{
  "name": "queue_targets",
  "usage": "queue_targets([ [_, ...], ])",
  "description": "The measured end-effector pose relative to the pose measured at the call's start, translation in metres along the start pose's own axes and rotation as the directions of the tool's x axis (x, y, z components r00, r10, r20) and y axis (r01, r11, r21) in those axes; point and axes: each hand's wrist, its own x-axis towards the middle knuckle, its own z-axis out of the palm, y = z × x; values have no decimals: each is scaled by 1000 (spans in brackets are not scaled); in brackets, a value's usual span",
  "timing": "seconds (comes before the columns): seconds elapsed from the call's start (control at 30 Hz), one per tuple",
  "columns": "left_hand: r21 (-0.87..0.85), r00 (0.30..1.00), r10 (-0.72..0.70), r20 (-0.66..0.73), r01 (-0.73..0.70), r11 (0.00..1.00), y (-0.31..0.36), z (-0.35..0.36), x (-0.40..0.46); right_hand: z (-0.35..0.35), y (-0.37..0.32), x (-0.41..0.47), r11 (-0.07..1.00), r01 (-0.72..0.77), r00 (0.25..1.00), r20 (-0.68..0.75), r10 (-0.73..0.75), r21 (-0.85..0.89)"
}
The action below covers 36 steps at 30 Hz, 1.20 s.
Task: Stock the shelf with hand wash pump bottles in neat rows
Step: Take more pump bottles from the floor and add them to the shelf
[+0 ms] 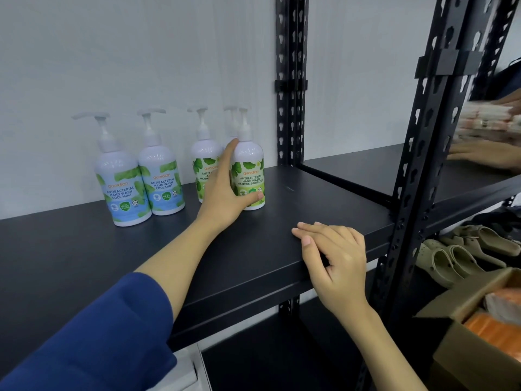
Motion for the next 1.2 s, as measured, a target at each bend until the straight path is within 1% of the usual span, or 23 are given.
queue_targets([
  [0.27,-2,1000,-15,27,15,1000,3,-2,-1,-1,-1,0,1000,-20,999,28,21,-17],
  [0.37,28,999,-45,14,44,999,7,-3,-2,-1,-1,0,999,-26,999,31,27,-27],
  [0.47,130,993,-109,-35,113,985,13,-7,-7,-2,-2,1,998,-39,998,52,42,-56],
  [0.53,222,987,-142,-69,154,963,20,-12,-11,-4,-2,2,995,-59,993,96,67,-80],
  [0.6,355,990,-126,-67,141,924,29,-20,-17,-9,-5,4,991,-77,982,165,94,-106],
  [0.67,503,996,-85,16,65,862,42,-28,-25,-16,-12,9,986,-80,952,282,119,-147],
  [0.73,583,988,-86,126,-3,812,58,-35,-36,-27,-21,15,976,-87,881,443,168,-198],
  [0.77,601,981,-98,169,-24,799,67,-38,-42,-33,-27,17,971,-98,848,492,196,-217],
  [0.83,614,968,-81,236,-84,785,85,-38,-58,-48,-38,15,964,-113,830,509,226,-242],
  [0.9,609,959,0,285,-181,772,103,-34,-79,-67,-52,7,956,-98,829,508,233,-277],
  [0.97,600,935,99,341,-298,742,118,-24,-101,-88,-62,-7,943,-93,828,501,252,-319],
  [1.0,592,915,137,380,-354,724,124,-17,-113,-98,-64,-16,932,-104,820,500,278,-347],
  [1.07,582,861,180,476,-461,670,133,0,-136,-121,-67,-33,891,-139,774,514,370,-432],
  [1.13,555,788,196,583,-563,613,136,20,-159,-143,-66,-55,833,-170,711,520,473,-527],
  [1.2,501,704,203,681,-649,572,134,45,-183,-168,-67,-79,764,-209,656,493,572,-610],
])
